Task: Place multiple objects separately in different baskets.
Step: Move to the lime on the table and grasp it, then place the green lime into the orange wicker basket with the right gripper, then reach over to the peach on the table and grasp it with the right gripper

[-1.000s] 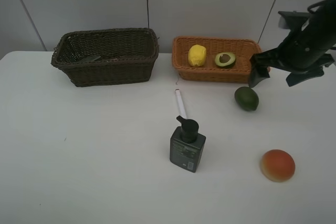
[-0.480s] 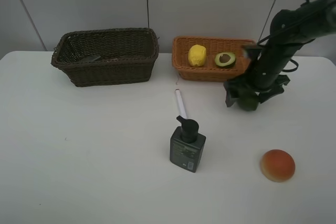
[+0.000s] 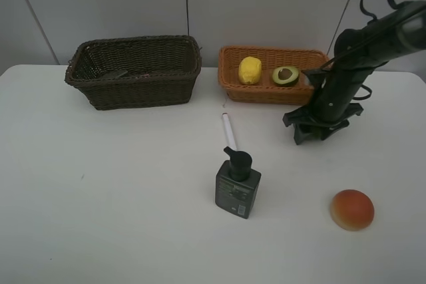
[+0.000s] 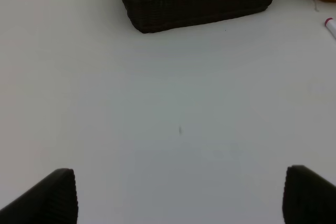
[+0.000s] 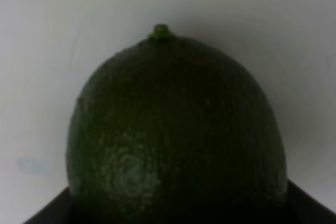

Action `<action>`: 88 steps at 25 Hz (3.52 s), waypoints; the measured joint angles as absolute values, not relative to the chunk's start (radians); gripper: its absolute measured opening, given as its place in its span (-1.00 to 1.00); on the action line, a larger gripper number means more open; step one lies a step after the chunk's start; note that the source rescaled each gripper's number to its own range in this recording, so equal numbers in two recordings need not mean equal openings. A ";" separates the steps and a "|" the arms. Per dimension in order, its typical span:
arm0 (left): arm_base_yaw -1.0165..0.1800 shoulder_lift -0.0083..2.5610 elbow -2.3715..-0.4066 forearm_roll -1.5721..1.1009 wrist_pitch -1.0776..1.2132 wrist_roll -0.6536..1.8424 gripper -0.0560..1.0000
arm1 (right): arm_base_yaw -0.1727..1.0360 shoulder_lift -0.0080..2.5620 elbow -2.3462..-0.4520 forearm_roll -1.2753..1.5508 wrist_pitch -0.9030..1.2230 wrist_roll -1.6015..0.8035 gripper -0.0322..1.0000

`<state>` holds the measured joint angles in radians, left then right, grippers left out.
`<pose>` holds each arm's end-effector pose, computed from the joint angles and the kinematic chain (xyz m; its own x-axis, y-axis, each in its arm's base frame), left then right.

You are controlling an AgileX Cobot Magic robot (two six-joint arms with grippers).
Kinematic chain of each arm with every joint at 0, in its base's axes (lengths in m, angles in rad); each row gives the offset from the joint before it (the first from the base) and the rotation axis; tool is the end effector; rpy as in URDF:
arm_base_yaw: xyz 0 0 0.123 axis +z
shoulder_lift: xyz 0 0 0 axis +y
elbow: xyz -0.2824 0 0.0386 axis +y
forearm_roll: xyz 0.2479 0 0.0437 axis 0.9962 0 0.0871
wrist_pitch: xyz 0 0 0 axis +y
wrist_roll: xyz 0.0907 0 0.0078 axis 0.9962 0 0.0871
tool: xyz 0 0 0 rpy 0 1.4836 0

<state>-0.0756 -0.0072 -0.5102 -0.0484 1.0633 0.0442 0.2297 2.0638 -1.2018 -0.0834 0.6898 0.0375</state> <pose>-0.0076 -0.0033 0.2798 -0.4386 0.0539 -0.8970 0.1224 0.9925 -0.0002 0.3632 0.0800 0.1034 -0.9618 -0.2525 -0.1062 -0.2478 0.9672 -0.0556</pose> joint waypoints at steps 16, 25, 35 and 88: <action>-0.076 -0.007 -0.510 -0.048 1.063 0.044 1.00 | 0.185 1.928 -1.398 -0.117 0.701 0.038 0.11; -0.076 -0.007 -0.510 -0.048 1.063 0.044 1.00 | 0.170 2.207 -1.742 -0.162 0.824 0.039 0.42; -0.076 -0.007 -0.510 -0.048 1.063 0.044 1.00 | 0.170 2.108 -1.756 -0.039 1.100 0.039 0.98; -0.076 -0.007 -0.510 -0.047 1.063 0.044 1.00 | 0.284 1.757 -0.619 -0.028 0.714 0.122 0.11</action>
<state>-0.0756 -0.0072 -0.5102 -0.0475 1.0630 0.0442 0.2840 1.7574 -0.6191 -0.0277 0.7141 0.1223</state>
